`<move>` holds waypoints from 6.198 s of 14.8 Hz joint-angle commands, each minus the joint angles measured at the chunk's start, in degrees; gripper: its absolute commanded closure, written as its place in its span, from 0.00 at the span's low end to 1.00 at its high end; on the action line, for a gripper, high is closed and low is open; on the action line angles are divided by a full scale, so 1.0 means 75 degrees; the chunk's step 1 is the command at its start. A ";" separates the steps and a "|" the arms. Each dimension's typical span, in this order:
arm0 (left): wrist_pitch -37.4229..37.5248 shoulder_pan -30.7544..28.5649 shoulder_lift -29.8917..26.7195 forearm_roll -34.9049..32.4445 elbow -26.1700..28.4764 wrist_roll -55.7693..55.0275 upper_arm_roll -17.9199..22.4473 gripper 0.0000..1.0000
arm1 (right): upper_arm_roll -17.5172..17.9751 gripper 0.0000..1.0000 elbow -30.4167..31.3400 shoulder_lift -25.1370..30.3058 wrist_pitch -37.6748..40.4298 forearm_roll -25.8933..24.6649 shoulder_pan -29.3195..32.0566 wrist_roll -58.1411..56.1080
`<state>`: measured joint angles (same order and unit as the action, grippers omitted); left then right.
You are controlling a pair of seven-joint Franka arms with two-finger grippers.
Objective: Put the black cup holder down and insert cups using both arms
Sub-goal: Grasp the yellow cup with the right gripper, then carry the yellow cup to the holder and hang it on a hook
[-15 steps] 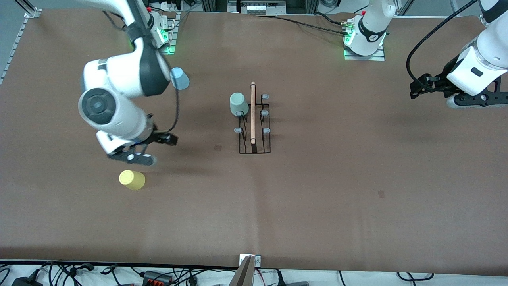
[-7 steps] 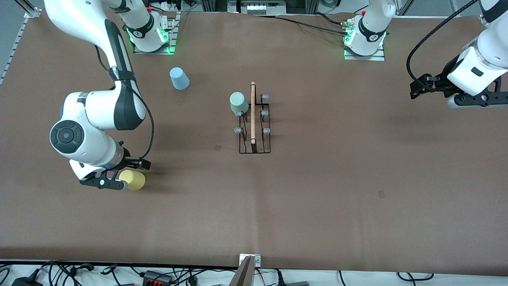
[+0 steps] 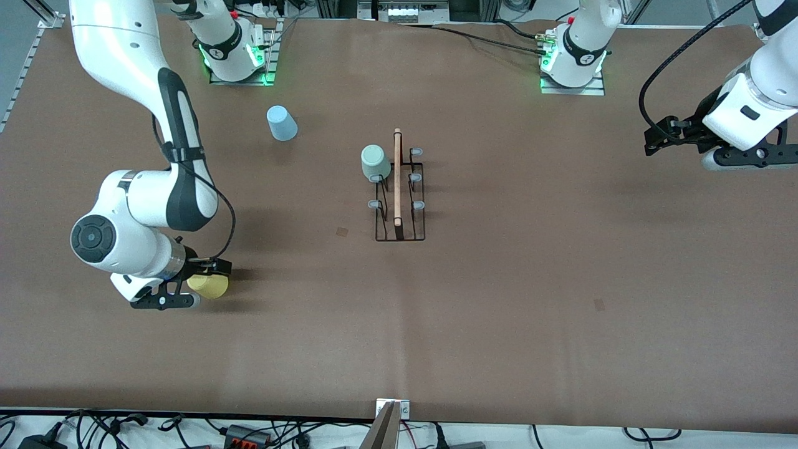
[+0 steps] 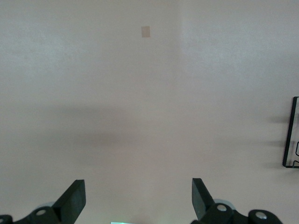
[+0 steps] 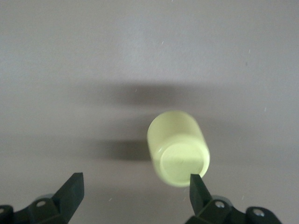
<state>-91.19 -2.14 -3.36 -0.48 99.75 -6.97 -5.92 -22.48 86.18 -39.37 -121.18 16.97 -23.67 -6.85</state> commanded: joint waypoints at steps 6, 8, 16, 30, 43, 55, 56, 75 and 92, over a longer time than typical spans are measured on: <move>0.0053 0.0015 0.0073 -0.0065 -0.0187 0.0144 0.0016 0.00 | 0.0080 0.00 -0.0487 -0.0352 -0.0073 0.0104 0.0332 -0.0504; 0.0053 0.0015 0.0073 -0.0065 -0.0187 0.0144 0.0016 0.00 | 0.0080 0.00 -0.0475 -0.0352 -0.0119 0.0139 0.0484 -0.0634; 0.0053 0.0015 0.0073 -0.0065 -0.0187 0.0144 0.0016 0.00 | 0.0080 0.00 -0.0417 -0.0539 -0.0155 0.0152 0.0485 -0.0598; 0.0053 0.0015 0.0073 -0.0065 -0.0187 0.0144 0.0016 0.00 | 0.0091 0.00 -0.0452 -0.0902 -0.0166 0.0175 0.0461 -0.0774; 0.0053 0.0015 0.0073 -0.0065 -0.0187 0.0144 0.0016 0.00 | 0.0092 0.61 -0.0487 -0.0435 0.0721 0.0560 0.0403 -0.1079; 0.0053 0.0015 0.0073 -0.0065 -0.0187 0.0144 0.0016 0.00 | 0.0092 0.61 -0.2550 0.0304 0.3079 0.0585 -0.1177 0.1437; 0.0053 0.0015 0.0073 -0.0065 -0.0187 0.0144 0.0016 0.00 | 0.0103 0.61 -0.2550 0.0293 0.3091 0.0585 -0.1400 0.1765; 0.0053 0.0015 0.0073 -0.0053 -0.0187 0.0144 0.0016 0.00 | 0.0291 0.61 -0.2573 -0.0340 0.2939 0.0983 -0.3370 0.4194; 0.0041 0.0003 0.0073 -0.0053 -0.0187 0.0144 0.0016 0.00 | 0.0338 0.61 -0.2550 -0.0715 0.2694 0.0995 -0.3511 0.4253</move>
<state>-91.22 -2.13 -3.34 -0.48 99.72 -6.97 -5.92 -20.08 68.25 -43.73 -100.32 23.39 -49.78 23.98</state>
